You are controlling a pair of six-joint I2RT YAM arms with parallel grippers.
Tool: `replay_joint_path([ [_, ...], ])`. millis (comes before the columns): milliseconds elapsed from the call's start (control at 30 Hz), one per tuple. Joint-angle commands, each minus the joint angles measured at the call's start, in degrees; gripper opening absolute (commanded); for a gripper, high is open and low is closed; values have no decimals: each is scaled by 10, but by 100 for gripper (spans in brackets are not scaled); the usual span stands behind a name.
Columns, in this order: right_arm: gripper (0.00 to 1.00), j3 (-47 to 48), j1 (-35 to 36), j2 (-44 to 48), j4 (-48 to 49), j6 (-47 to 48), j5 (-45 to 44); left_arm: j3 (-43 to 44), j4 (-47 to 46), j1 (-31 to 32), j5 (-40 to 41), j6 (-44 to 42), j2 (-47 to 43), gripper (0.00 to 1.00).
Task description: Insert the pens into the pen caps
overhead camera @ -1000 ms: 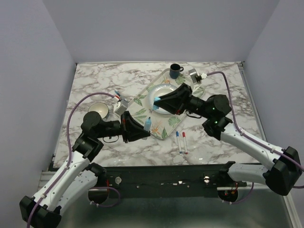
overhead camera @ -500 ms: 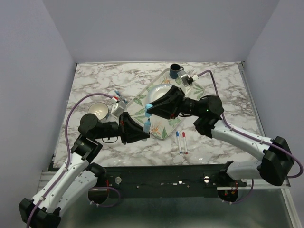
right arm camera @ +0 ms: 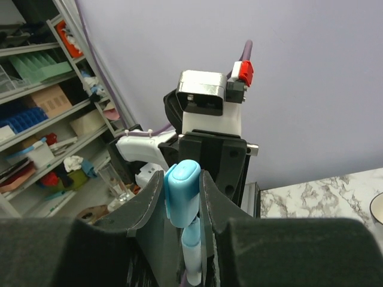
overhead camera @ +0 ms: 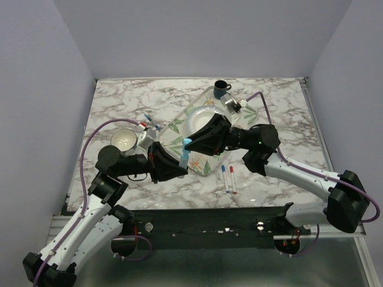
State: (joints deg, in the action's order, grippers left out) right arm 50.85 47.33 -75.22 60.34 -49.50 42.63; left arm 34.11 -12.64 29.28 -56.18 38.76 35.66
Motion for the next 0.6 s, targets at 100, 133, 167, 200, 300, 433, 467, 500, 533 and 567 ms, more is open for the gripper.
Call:
replay_joint_path([
  [100, 1, -8, 7, -12, 34, 5, 18, -7, -26, 2, -20, 11, -11, 0],
  [133, 1, -8, 8, -12, 38, 4, 20, -6, -26, 2, -19, 11, -13, 0],
  [167, 1, -11, 10, -14, 42, 2, 22, -7, -28, 2, -19, 11, -16, 0],
  [200, 1, -13, 13, -16, 50, 2, 25, -8, -30, 2, -19, 11, -17, 0],
  [300, 1, -17, 15, -23, 63, -1, 32, -11, -41, 2, -19, 17, -23, 0],
  [433, 1, -24, 20, -34, 87, -13, 41, -11, -47, 2, -16, 20, -30, 0],
  [467, 1, -26, 21, -37, 93, -17, 40, -11, -49, 2, -12, 20, -31, 0],
  [500, 1, -33, 22, -38, 97, -17, 38, -11, -53, 2, -10, 23, -32, 0],
  [533, 2, -35, 24, -39, 98, -17, 37, -14, -59, 2, -8, 25, -34, 0],
  [567, 2, -38, 27, -39, 97, -14, 34, -16, -74, 2, -7, 29, -33, 0],
])
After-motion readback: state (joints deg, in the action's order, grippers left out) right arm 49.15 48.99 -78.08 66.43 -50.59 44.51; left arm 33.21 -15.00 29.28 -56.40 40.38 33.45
